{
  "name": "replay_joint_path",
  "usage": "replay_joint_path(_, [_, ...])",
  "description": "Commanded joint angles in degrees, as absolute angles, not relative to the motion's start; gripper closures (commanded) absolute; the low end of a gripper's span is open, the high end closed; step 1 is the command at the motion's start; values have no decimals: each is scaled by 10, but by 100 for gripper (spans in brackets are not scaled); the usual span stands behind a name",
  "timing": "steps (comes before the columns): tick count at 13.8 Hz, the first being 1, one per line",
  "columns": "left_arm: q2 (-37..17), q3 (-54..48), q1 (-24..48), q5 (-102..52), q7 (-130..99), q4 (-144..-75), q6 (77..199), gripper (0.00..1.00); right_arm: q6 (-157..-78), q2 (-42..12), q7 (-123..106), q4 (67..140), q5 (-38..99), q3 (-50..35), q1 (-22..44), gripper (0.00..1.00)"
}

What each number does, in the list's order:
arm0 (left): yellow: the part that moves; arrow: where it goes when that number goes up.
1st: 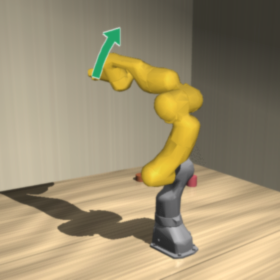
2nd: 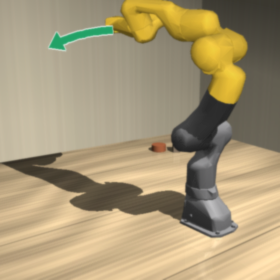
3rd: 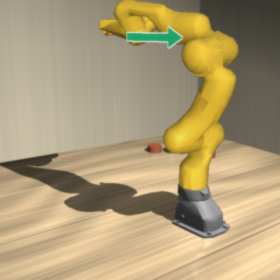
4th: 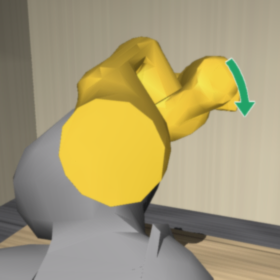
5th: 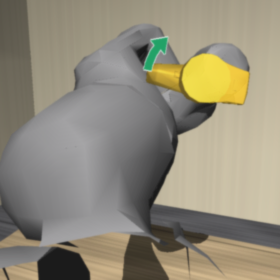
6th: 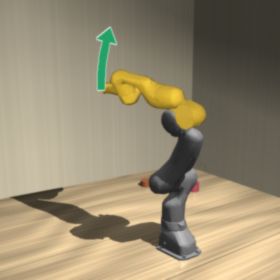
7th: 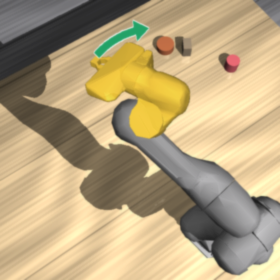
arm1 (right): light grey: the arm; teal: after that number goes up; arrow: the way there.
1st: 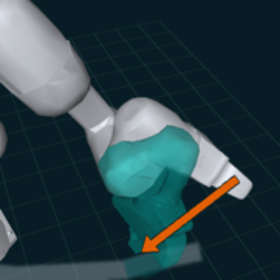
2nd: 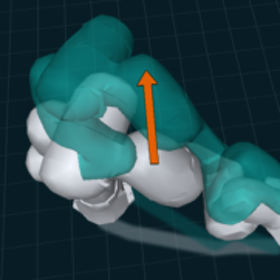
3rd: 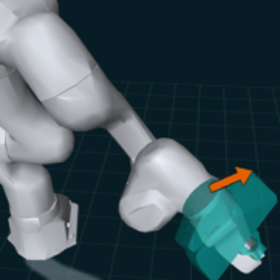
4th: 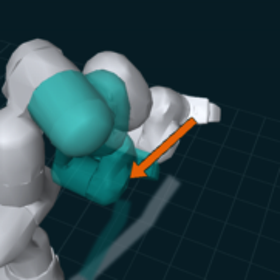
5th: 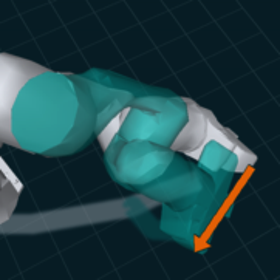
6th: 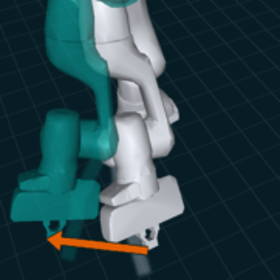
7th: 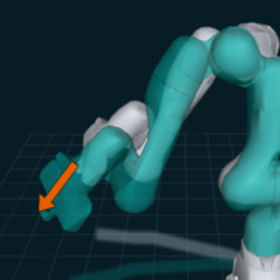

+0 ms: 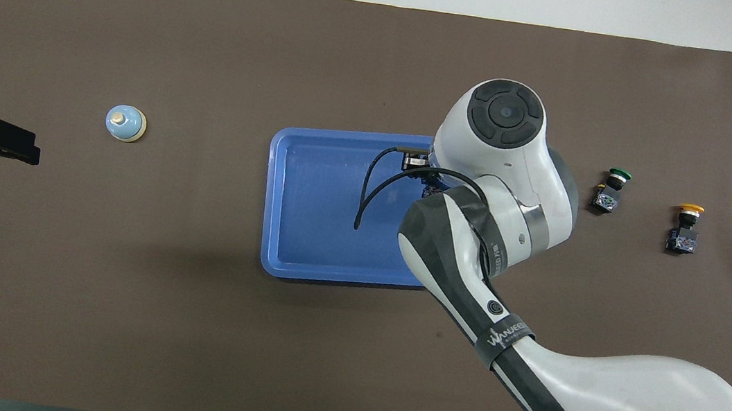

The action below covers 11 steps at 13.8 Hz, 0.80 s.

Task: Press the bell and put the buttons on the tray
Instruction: 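Carry the red button with the right gripper over the blue tray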

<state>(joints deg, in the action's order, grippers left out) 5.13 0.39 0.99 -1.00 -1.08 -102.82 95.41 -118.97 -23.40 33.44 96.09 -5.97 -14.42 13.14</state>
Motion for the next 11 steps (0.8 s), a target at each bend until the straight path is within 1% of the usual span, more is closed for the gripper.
replay_joint_path(1, [57, 4, 9, -7, -11, -1029, 953, 0, -1236, -230, 332, 1005, -54, -145, 140, 100])
replay_joint_path(2, [57, 4, 9, -7, -11, -1029, 953, 0, -1261, -228, 330, 1025, -54, -146, 140, 100])
replay_joint_path(5, [57, 4, 9, -7, -11, -1029, 953, 0, -1284, -228, 330, 1052, -54, -146, 156, 100])
replay_joint_path(8, [57, 4, 9, -7, -11, -1029, 953, 0, -1336, -228, 328, 1090, -55, -146, 158, 100])
replay_joint_path(10, [57, 4, 9, -7, -11, -1029, 953, 0, -1340, -227, 328, 1097, -55, -146, 163, 100])
replay_joint_path(11, [57, 4, 9, -7, -11, -1029, 953, 0, -1340, -226, 330, 1097, -55, -146, 164, 92])
